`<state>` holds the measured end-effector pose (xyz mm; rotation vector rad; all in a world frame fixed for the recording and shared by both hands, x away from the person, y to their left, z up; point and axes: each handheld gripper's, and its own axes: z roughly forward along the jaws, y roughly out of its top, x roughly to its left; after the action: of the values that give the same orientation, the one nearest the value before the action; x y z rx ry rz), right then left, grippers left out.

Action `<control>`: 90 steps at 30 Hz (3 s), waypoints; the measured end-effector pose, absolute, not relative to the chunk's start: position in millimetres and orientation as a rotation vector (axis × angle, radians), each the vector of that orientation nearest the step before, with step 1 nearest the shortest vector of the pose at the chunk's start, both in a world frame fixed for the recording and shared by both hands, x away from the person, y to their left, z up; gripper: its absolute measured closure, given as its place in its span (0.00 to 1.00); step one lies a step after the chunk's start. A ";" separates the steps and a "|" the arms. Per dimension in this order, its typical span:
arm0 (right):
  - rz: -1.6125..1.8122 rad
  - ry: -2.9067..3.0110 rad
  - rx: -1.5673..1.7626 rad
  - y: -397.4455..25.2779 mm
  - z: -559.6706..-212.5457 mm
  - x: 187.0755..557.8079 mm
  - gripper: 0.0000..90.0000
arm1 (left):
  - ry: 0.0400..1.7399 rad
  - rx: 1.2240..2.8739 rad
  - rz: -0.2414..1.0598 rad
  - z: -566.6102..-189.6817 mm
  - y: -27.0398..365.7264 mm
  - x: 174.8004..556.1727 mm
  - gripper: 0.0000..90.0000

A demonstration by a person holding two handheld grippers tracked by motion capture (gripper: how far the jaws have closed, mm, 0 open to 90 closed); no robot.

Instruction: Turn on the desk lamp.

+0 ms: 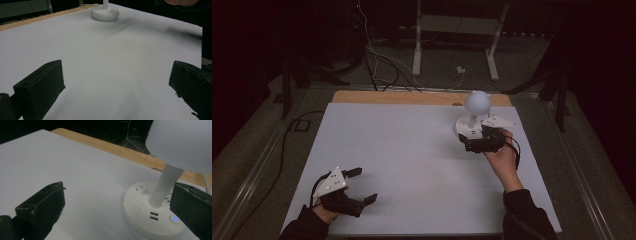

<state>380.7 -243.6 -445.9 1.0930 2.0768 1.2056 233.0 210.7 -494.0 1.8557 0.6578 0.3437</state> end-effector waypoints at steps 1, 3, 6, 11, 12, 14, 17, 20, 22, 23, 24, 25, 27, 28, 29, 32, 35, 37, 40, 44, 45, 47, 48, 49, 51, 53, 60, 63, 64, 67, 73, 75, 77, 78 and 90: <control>1.206 2.077 1.093 -243.6 -445.9 380.7 0.00 | 0.658 1.857 0.343 -493.9 210.8 233.1 0.00; 1.196 2.072 1.109 -243.3 -449.3 384.2 0.00 | 0.659 1.850 0.341 -493.7 211.1 233.3 0.00; 1.188 2.061 1.146 -243.2 -455.1 390.5 0.00 | 0.659 1.856 0.341 -494.1 210.9 233.3 0.00; 1.171 2.048 1.171 -243.3 -463.1 398.1 0.00 | 0.659 1.857 0.342 -494.1 210.7 233.2 0.00; 1.164 2.046 1.183 -243.4 -465.9 400.5 0.00 | 0.659 1.857 0.341 -494.2 210.7 233.3 0.00; 1.162 2.039 1.179 -243.4 -467.3 401.3 0.00 | 0.658 1.853 0.341 -493.8 210.8 233.3 0.00; 1.150 2.037 1.199 -243.6 -470.9 403.5 0.04 | 0.658 1.858 0.341 -494.3 210.7 233.3 0.00; 1.116 2.039 1.213 -242.8 -475.1 406.3 0.08 | 0.656 1.855 0.337 -493.9 210.4 233.2 0.00; 1.109 2.038 1.219 -242.4 -475.7 406.4 0.09 | 0.657 1.859 0.338 -494.3 210.3 233.3 0.00; 1.108 2.035 1.219 -241.4 -476.9 407.0 0.10 | 0.658 1.860 0.338 -494.4 210.3 233.3 0.00; 1.100 2.036 1.222 -240.8 -477.5 407.8 0.13 | 0.659 1.860 0.338 -494.3 210.4 233.4 0.00; 1.092 2.030 1.225 -240.1 -478.0 408.3 0.16 | 0.659 1.857 0.336 -494.1 210.4 233.5 0.00; 1.085 2.027 1.230 -239.6 -478.7 408.8 0.17 | 0.662 1.859 0.334 -494.4 210.2 233.5 0.00; 1.084 2.022 1.238 -239.1 -479.4 409.4 0.18 | 0.661 1.863 0.335 -494.5 210.2 233.4 0.00; 1.075 2.015 1.242 -238.4 -480.5 410.6 0.23 | 0.660 1.865 0.335 -494.4 210.1 233.3 0.00; 1.059 2.007 1.251 -237.6 -481.5 411.3 0.30 | 0.660 1.860 0.333 -494.3 210.0 233.4 0.00; 1.047 1.994 1.278 -237.6 -482.6 412.4 0.43 | 0.662 1.862 0.334 -494.4 210.2 233.5 0.00; 1.022 1.987 1.283 -237.4 -482.8 413.2 0.51 | 0.659 1.860 0.333 -494.1 210.4 233.6 0.00; 1.010 1.980 1.299 -237.2 -482.7 414.5 0.65 | 0.659 1.866 0.333 -494.5 210.0 233.3 0.00; 0.998 1.965 1.295 -236.7 -481.8 416.3 0.75 | 0.660 1.865 0.332 -494.5 210.0 233.5 0.00; 0.998 1.963 1.296 -236.5 -481.9 416.8 0.75 | 0.660 1.866 0.333 -494.7 210.0 233.4 0.00; 0.992 1.953 1.281 -236.3 -482.4 417.4 0.79 | 0.660 1.864 0.332 -494.4 210.0 233.5 0.00; 0.990 1.944 1.280 -236.2 -482.6 417.5 0.81 | 0.660 1.861 0.331 -494.3 209.9 233.6 0.00; 0.995 1.939 1.285 -236.2 -482.9 417.8 0.83 | 0.662 1.865 0.330 -494.6 209.9 233.7 0.00; 0.991 1.935 1.292 -235.7 -484.2 418.6 0.86 | 0.661 1.869 0.331 -494.8 209.8 233.5 0.00; 0.984 1.943 1.299 -234.5 -486.1 419.5 0.90 | 0.659 1.865 0.330 -494.4 209.7 233.4 0.00; 0.954 1.975 1.315 -231.0 -493.6 422.4 1.00 | 0.662 1.866 0.326 -494.6 209.9 233.8 0.00; 0.946 1.983 1.328 -229.6 -496.5 423.8 1.00 | 0.660 1.872 0.327 -494.8 209.9 233.7 0.00; 0.941 1.985 1.330 -229.1 -497.4 424.4 1.00 | 0.660 1.866 0.326 -494.6 209.8 233.7 0.00; 0.934 1.992 1.347 -228.6 -500.2 426.3 1.00 | 0.661 1.869 0.326 -494.9 209.9 233.8 0.00; 0.927 1.998 1.326 -227.9 -503.1 427.5 1.00 | 0.660 1.872 0.326 -495.0 209.8 233.9 0.00; 0.923 2.005 1.325 -226.7 -504.3 428.2 1.00 | 0.660 1.873 0.326 -494.9 209.7 233.8 0.00; 0.917 2.008 1.320 -226.4 -505.1 429.0 1.00 | 0.661 1.869 0.324 -494.9 209.8 234.1 0.00; 0.918 2.005 1.327 -226.6 -505.3 428.9 1.00 | 0.661 1.870 0.325 -495.0 209.8 234.0 0.00; 0.920 2.001 1.326 -226.9 -506.7 428.4 1.00 | 0.660 1.872 0.324 -495.2 209.4 233.7 0.00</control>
<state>428.4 -226.9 -506.7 1.3262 2.0005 0.9200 233.7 209.4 -495.2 1.8723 0.6596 0.3242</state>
